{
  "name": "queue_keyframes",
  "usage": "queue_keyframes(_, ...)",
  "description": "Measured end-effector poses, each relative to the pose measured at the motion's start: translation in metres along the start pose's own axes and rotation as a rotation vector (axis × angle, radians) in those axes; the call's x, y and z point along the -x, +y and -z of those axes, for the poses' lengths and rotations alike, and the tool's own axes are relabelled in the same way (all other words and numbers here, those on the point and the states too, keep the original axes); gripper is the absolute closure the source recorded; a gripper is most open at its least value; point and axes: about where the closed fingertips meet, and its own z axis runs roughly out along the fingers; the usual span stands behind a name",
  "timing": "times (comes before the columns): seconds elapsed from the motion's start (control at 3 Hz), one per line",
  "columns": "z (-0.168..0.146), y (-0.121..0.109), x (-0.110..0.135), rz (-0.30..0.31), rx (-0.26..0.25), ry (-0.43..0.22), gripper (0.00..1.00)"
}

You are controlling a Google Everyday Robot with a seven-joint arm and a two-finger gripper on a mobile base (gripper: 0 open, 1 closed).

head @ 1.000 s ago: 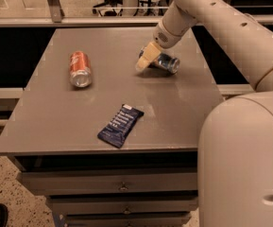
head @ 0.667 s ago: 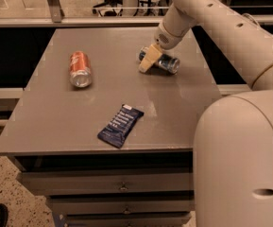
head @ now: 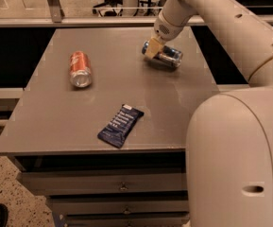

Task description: Place redbull can upright

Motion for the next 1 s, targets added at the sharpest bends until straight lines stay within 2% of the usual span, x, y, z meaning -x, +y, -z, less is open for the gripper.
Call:
queue_keyframes(0.33, 0.017, 0.0, 0.003, 0.013, 0.0, -0.03, 0.95)
queue_keyframes(0.67, 0.052, 0.003, -0.002, 0.02, 0.017, -0.156, 1.0)
queue_keyframes(1.0, 0.099, 0.004, -0.024, -0.002, 0.068, -0.426, 1.0)
